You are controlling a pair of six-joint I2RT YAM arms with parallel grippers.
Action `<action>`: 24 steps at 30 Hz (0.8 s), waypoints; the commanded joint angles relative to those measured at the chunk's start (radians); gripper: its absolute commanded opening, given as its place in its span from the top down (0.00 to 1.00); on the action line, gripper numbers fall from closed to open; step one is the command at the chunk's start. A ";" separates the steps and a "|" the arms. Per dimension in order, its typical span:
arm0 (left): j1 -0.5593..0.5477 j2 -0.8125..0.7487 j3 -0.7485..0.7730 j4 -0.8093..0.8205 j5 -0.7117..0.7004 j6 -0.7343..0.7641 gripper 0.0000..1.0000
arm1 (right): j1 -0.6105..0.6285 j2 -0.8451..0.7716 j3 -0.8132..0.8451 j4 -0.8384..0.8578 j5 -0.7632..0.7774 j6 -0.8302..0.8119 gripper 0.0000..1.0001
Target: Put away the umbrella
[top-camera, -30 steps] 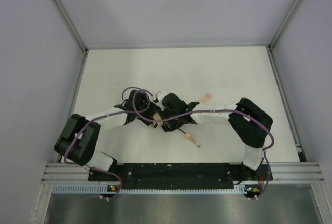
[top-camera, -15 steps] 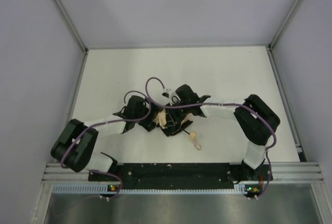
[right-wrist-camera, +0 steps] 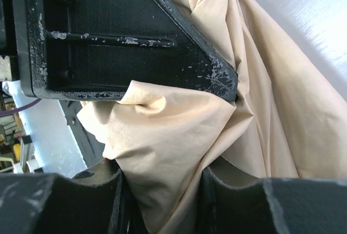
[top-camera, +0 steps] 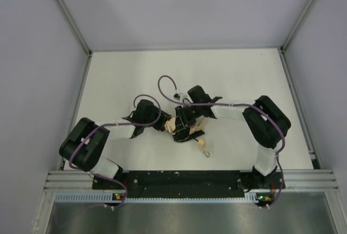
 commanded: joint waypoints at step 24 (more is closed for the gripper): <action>0.072 -0.181 -0.009 0.410 0.119 0.218 1.00 | -0.320 -0.467 0.013 -0.542 0.291 0.557 0.12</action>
